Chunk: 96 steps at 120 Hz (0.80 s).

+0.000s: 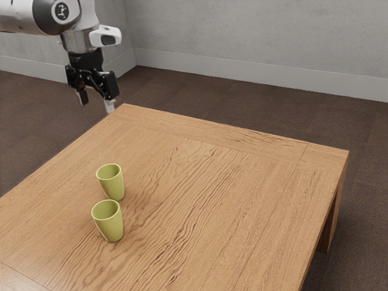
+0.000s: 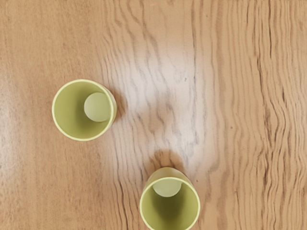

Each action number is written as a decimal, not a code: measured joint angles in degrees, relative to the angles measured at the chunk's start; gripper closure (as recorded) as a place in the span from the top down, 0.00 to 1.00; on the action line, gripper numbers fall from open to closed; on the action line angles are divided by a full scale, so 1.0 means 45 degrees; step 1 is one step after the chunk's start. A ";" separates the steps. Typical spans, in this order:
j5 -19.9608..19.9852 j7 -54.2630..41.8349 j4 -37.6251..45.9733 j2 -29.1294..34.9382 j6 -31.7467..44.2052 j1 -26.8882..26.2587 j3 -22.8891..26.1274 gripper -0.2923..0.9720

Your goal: Place the left cup onto the right cup

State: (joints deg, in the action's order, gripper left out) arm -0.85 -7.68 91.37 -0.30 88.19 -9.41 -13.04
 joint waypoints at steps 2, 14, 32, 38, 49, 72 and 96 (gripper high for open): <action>0.0003 -0.0013 -0.0007 0.0000 0.0005 0.0021 -0.0003 0.77; 0.0013 -0.0070 -0.0006 0.0000 0.0030 0.0169 -0.0010 0.77; 0.0006 -0.0116 0.0302 -0.0031 0.0125 0.0434 -0.0013 0.77; 0.0002 -0.0126 0.0594 -0.0091 0.0247 0.0534 -0.0022 0.77; -0.0002 -0.0143 0.1420 -0.0196 0.0706 0.0779 -0.0014 0.77; 0.0046 -0.0171 0.2873 -0.0250 0.1961 0.1498 -0.0030 0.77; 0.0064 -0.0194 0.3852 -0.0543 0.3509 0.2150 -0.0033 0.77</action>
State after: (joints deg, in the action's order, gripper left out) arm -0.57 -8.55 108.71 -2.74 103.98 0.26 -13.19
